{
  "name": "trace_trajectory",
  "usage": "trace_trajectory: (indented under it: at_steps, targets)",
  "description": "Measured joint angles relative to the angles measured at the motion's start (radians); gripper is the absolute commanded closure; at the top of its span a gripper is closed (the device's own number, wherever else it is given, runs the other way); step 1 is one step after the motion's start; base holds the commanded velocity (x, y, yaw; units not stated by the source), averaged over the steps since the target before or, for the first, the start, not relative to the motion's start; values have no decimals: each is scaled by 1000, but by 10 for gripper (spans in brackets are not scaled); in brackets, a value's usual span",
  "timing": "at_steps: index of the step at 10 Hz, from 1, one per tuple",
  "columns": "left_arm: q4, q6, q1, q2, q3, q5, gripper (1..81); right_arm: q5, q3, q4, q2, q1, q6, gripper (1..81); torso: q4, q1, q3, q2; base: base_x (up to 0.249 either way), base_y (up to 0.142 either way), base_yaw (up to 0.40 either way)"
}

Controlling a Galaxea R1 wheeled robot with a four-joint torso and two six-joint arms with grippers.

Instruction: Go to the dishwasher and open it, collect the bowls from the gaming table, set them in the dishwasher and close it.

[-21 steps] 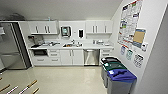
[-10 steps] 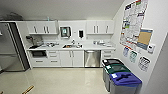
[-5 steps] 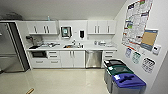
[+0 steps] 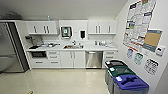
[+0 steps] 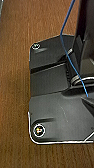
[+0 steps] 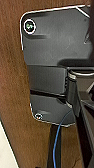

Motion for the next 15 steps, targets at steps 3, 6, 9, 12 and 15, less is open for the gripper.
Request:
trace_trajectory:
  at_steps: [3,6,9,12,15]
  targets:
    - [0,0,-3,0,0,-4,10,1,0,0,0,6,0,10,0,0,0,0,93,0,0]
    - [0,0,-3,0,0,-3,10,-1,0,0,2,6,0,10,0,0,0,0,93,0,0]
    - [0,0,-2,0,0,-3,10,-1,0,0,2,6,0,10,0,0,0,0,93,0,0]
    - [0,0,-3,0,0,-3,10,0,-1,1,2,6,0,10,0,0,0,0,93,0,0]
    - [0,0,-3,0,0,-4,10,8,-11,3,2,6,4,10,0,0,0,0,93,0,0]
